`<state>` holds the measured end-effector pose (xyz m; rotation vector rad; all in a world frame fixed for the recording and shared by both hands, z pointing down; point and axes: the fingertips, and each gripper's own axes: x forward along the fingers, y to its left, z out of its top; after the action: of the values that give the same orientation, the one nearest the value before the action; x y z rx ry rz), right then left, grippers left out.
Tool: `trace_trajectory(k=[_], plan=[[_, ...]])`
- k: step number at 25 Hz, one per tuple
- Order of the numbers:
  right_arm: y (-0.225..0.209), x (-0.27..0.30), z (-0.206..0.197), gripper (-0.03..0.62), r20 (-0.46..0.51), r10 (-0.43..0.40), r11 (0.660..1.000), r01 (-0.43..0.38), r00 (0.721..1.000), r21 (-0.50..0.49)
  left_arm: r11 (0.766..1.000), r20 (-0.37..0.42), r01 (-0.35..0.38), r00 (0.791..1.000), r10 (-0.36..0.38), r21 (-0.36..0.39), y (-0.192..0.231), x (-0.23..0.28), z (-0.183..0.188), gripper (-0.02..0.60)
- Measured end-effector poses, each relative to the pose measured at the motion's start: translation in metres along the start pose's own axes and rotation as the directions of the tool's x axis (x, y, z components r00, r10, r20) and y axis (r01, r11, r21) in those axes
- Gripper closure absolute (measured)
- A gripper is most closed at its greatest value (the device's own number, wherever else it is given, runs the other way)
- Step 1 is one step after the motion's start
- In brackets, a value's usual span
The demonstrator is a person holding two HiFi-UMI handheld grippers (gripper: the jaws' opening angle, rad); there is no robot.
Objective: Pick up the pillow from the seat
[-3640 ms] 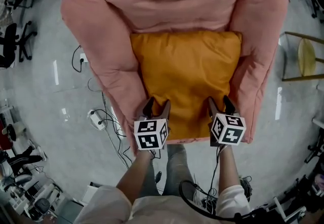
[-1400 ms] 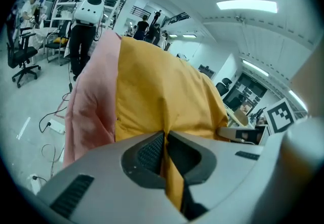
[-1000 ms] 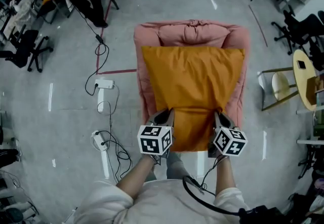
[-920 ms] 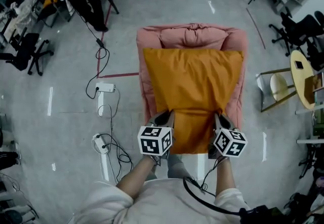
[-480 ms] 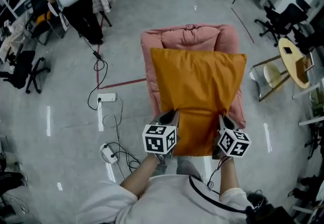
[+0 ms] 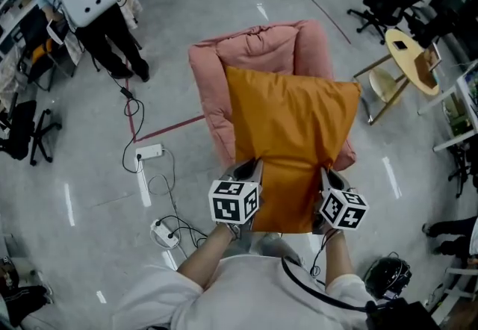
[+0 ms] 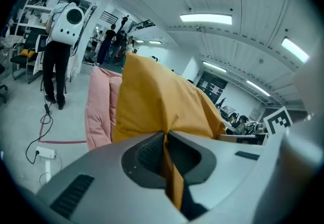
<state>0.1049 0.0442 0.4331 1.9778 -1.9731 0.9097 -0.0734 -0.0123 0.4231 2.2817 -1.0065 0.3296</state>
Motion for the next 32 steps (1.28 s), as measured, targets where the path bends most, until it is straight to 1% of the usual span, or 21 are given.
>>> trace_trajectory(k=[6, 13, 18, 21, 26, 32], plan=[[-0.022, -0.032, -0.015, 0.559, 0.023, -0.016, 1.000, 0.015, 1.000, 0.024, 0.999, -0.037, 0.018, 0.999, -0.017, 0.032, -0.031, -0.003, -0.021, 0.560], [-0.065, -0.081, -0.040, 0.559, 0.027, -0.030, 0.998, 0.029, 0.999, 0.052, 0.998, -0.070, 0.026, 0.997, -0.022, 0.051, -0.086, -0.003, -0.058, 0.560], [-0.098, -0.115, -0.064, 0.559, 0.033, -0.052, 0.993, 0.048, 0.998, 0.108, 0.997, -0.104, 0.040, 0.994, -0.034, 0.062, -0.124, -0.004, -0.090, 0.560], [-0.112, -0.134, -0.077, 0.559, 0.035, -0.069, 0.988, 0.064, 0.997, 0.138, 0.996, -0.126, 0.054, 0.991, -0.044, 0.076, -0.142, -0.005, -0.103, 0.560], [-0.136, -0.157, -0.094, 0.559, 0.033, -0.123, 0.974, 0.115, 0.992, 0.193, 0.988, -0.160, 0.105, 0.983, -0.086, 0.110, -0.171, 0.003, -0.117, 0.560], [-0.156, -0.176, -0.112, 0.559, 0.044, -0.218, 0.944, 0.199, 0.975, 0.265, 0.969, -0.229, 0.195, 0.960, -0.158, 0.149, -0.190, 0.022, -0.132, 0.560]])
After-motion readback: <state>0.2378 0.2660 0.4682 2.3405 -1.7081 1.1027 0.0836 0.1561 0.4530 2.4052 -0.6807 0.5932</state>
